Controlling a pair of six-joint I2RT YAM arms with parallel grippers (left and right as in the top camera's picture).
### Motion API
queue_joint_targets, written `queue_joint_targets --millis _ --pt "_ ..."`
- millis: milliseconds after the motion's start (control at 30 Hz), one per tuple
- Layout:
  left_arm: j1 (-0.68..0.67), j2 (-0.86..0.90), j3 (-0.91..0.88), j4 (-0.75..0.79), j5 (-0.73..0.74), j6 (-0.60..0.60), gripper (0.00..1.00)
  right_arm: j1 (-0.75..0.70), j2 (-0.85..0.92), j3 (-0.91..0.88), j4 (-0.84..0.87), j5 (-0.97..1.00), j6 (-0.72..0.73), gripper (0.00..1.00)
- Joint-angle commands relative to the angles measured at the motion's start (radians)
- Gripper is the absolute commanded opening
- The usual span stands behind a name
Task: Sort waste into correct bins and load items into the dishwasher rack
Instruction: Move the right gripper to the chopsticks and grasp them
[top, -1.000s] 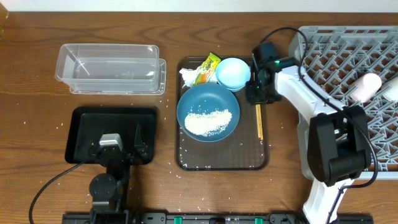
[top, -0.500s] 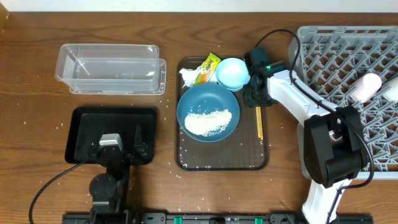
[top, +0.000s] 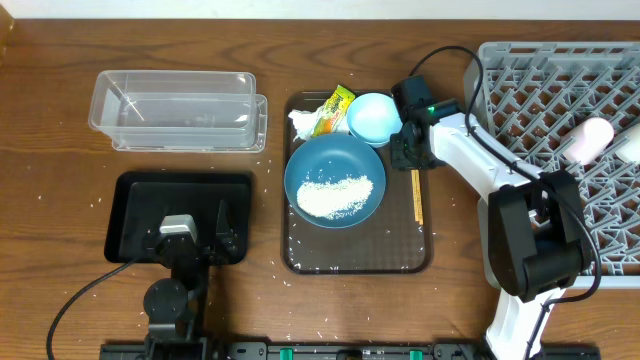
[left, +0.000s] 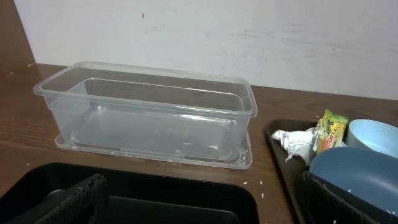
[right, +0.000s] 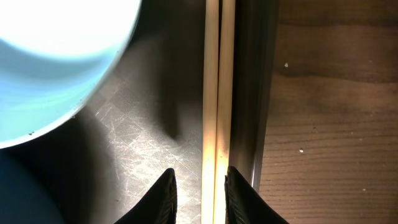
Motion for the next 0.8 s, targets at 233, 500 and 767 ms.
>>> queue_joint_targets --millis 233,500,767 --pt "0.000 -0.006 -0.019 -0.036 -0.028 0.012 0.98 0.011 0.010 -0.017 0.019 0.000 0.014 0.24" --pt "0.000 -0.006 -0.019 -0.036 -0.028 0.012 0.98 0.015 0.010 -0.039 0.045 -0.008 0.015 0.24" --pt "0.000 -0.006 -0.019 -0.036 -0.027 0.012 0.98 0.024 0.010 -0.059 0.072 -0.007 0.033 0.24"
